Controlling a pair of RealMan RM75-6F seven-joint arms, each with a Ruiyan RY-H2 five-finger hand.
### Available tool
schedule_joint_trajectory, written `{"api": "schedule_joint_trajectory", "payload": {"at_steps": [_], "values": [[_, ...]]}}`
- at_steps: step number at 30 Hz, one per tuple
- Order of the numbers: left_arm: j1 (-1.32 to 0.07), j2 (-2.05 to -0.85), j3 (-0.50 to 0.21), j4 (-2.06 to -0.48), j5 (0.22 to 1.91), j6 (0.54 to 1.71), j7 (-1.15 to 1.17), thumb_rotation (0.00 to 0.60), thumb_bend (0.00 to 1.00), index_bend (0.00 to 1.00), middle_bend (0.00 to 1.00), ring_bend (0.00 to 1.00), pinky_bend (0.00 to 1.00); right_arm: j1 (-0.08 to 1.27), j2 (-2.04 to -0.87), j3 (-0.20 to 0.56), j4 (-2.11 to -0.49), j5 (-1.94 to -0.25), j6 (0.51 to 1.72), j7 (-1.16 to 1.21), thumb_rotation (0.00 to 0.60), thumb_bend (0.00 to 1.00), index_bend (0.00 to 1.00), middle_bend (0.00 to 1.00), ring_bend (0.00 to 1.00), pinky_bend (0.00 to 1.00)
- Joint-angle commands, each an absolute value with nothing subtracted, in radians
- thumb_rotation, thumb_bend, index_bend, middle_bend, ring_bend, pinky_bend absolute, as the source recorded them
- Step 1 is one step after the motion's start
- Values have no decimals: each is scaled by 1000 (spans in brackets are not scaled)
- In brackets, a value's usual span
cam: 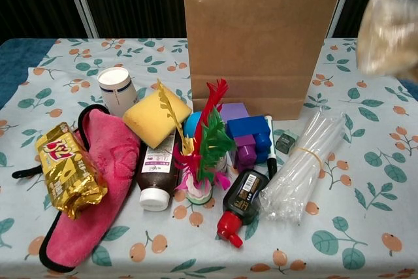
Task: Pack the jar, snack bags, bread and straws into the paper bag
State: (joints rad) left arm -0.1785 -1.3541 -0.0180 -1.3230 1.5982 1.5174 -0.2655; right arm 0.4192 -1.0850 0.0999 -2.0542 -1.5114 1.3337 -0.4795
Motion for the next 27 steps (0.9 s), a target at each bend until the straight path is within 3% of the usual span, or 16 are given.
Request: {"api": "schedule_joint_trajectory", "payload": {"at_steps": [1,5,11,21,27], "values": [[-179,-1355,-15,-1324,1599,1513,-264,600,16,84,130,34,156,502,-982,280,-2201,-1429,1355,-514,600,187,722,594,436,223],[-180,-1353,-15,-1326,1595,1507,-263,600,16,84,130,34,155,596,-1005,386,-2208,-1282,1318,-564,600,188,722,594,436,223],[-186,-1348,-19,-1326,1589,1494,-268,600,16,84,130,34,155,786,-1172,497,-2047,-1019,1281,-657,600,190,722,593,437,224],[-188,-1348,-22,-1313,1580,1488,-278,600,16,84,130,34,155,967,-1418,476,-1780,-895,1267,-737,600,207,722,589,437,223],[-188,-1347,-27,-1306,1575,1489,-290,600,16,84,130,34,155,1015,-1493,456,-1695,-888,1283,-772,600,208,721,587,437,224]]}}
